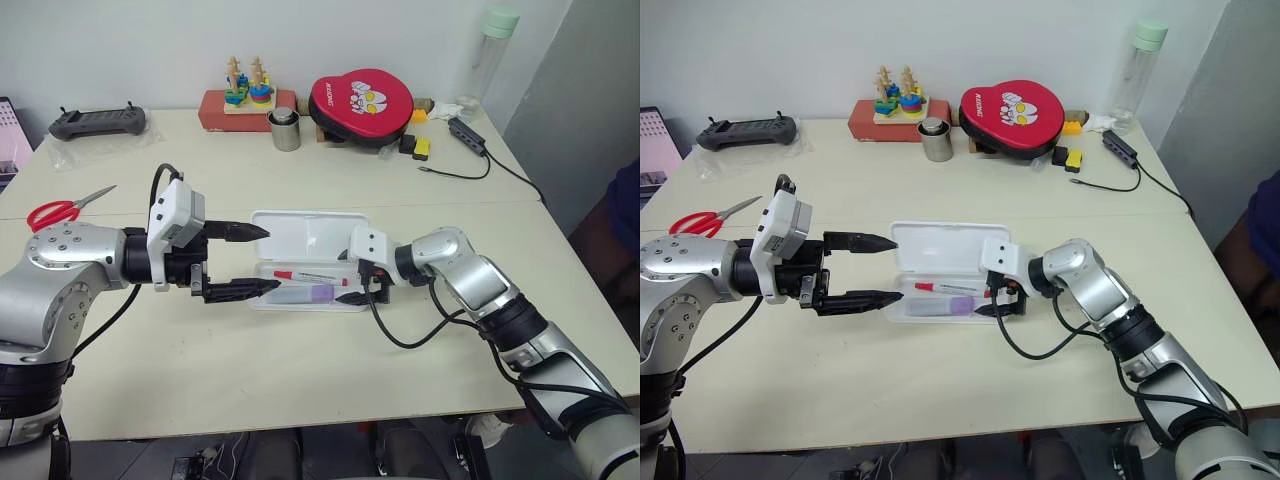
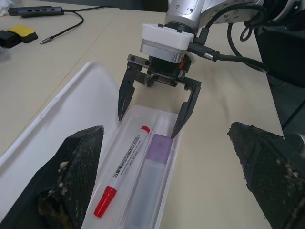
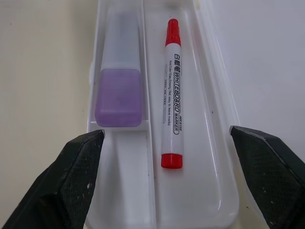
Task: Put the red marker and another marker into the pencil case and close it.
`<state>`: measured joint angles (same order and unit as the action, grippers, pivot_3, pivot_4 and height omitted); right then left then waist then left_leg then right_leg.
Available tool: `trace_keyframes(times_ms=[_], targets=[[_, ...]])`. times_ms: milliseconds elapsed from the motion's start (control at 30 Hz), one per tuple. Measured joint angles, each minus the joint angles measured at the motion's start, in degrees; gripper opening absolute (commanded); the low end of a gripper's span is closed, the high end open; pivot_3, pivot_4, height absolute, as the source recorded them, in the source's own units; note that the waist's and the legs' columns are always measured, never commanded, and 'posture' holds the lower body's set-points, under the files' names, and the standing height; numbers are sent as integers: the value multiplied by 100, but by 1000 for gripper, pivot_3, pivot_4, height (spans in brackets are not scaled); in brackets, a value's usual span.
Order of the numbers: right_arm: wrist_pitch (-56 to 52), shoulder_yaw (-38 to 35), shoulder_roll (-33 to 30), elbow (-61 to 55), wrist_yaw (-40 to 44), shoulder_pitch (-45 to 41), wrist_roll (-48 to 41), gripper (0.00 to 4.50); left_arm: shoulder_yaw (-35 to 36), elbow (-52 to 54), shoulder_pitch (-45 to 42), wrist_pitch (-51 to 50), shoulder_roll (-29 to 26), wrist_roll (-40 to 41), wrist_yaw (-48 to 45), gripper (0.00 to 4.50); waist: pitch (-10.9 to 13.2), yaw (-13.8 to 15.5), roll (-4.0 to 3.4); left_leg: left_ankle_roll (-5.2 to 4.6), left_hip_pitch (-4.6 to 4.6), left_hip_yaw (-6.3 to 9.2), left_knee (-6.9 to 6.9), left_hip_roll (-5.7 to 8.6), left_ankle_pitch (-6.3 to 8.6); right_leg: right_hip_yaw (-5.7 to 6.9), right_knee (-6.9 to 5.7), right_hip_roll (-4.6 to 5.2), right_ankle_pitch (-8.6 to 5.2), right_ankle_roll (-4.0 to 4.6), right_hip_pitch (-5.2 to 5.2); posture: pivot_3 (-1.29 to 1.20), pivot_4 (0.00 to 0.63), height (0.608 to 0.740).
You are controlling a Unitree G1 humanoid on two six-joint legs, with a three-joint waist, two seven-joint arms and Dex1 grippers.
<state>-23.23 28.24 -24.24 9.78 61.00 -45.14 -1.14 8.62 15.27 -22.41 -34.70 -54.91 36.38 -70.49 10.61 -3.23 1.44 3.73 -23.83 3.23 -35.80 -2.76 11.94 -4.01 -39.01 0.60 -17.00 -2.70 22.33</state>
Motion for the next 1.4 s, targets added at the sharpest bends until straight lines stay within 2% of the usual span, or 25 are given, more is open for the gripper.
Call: trace_keyframes(times_ms=[367,600,767,867,1000,1033,1100,1167,1267,1400], targets=[[10,-9,310,40,-58,-2,2,4432,-33,1,-41,-5,15,0,9,4500,0,0,0,0,0,1,-3,0,0,0,-2,0,1,0,-1,0,150,740],[-24,-45,180,-29,2,3,5,4432,-37,3,-50,-13,23,1,34,4500,0,8,0,0,0,1,-5,0,0,1,-2,0,1,-1,-2,0,150,740],[-1019,-1243,-290,-1285,106,311,-946,4432,-102,14,-368,-116,400,129,321,4500,-1,114,2,0,-2,6,-8,1,0,4,-1,1,2,-2,-6,0,150,740],[-1877,-1950,-596,-2262,-154,829,-1464,4432,-229,32,-665,-151,789,178,584,4500,-5,161,8,0,-2,13,-10,3,0,8,0,1,2,-2,-12,0,150,740],[-3045,-2572,-552,-3102,-1268,1651,-1506,4432,-509,19,-895,-97,1447,160,897,4500,-6,159,8,0,-3,9,-16,6,0,0,-2,2,7,-11,-12,0,150,740],[-3483,-2728,-346,-3335,-1787,1837,-1370,4432,-623,6,-995,-9,1713,121,1013,4500,-7,145,10,1,-2,9,-20,5,-1,0,-5,0,8,-11,-11,0,150,740],[-3995,-2818,-66,-3507,-2378,1943,-1251,4432,-791,-5,-1098,56,1901,69,1097,4500,-6,97,9,1,2,5,-20,4,-1,-9,-8,-3,10,-16,-8,0,150,740],[-4639,-2991,490,-3618,-3380,1953,-840,4432,-982,-67,-1215,281,2135,-119,1124,4500,-7,72,8,0,7,6,-17,3,-5,-9,-9,-6,12,-18,-8,0,150,740],[-4902,-3139,1008,-3624,-4286,1998,-452,4432,-1236,-255,-1237,560,2294,-359,1094,4500,-7,73,7,1,3,6,-18,4,-6,-10,-7,-6,14,-20,-8,0,150,740],[-4628,-3161,1641,-3441,-5169,2098,-148,4432,-1506,-531,-1319,799,2381,-556,908,4500,-7,76,7,1,-3,3,-16,4,-6,-12,0,-5,14,-20,-5,0,150,740]])
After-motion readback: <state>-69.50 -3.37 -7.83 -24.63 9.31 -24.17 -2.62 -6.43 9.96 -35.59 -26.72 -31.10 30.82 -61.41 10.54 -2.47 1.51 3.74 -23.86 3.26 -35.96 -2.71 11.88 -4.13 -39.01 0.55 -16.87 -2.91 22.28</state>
